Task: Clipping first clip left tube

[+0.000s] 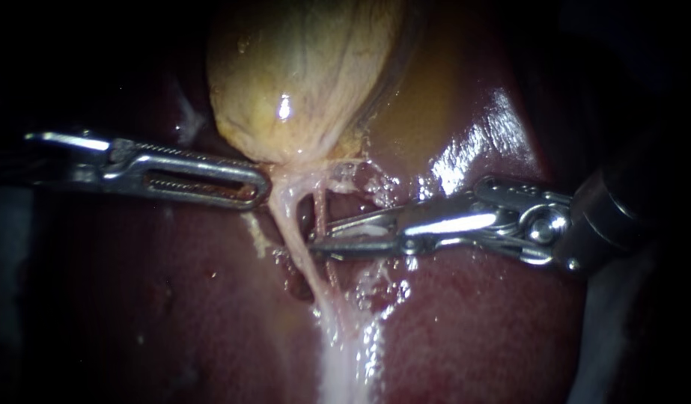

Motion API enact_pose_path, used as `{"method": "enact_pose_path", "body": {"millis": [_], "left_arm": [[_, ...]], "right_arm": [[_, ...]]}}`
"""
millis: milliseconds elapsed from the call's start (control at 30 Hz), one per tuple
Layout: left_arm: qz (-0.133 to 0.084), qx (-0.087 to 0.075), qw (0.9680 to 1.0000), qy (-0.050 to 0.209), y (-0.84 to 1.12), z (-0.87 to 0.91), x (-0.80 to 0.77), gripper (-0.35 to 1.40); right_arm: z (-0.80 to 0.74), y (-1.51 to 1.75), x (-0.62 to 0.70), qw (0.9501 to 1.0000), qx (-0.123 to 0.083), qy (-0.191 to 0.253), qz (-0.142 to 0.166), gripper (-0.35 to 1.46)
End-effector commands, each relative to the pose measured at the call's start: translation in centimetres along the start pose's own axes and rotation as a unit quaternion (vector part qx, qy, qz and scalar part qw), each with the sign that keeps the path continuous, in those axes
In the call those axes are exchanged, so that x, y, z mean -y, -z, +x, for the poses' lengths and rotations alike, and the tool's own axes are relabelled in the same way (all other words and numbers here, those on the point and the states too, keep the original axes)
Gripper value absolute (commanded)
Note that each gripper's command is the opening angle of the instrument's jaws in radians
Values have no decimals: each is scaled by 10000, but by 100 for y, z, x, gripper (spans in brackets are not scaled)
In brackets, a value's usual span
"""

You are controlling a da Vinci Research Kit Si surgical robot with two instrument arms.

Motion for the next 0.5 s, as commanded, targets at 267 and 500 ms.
{"method": "enact_pose_path", "body": {"millis": [267,500], "left_arm": [[-2,1,10000,0,0,0,0,-35],[-2,1,10000,0,1,0,0,-35]], "right_arm": [[0,0,0,10000,2,2,3,-16],[2,-2,-1,10000,-37,-5,-74,28]]}}
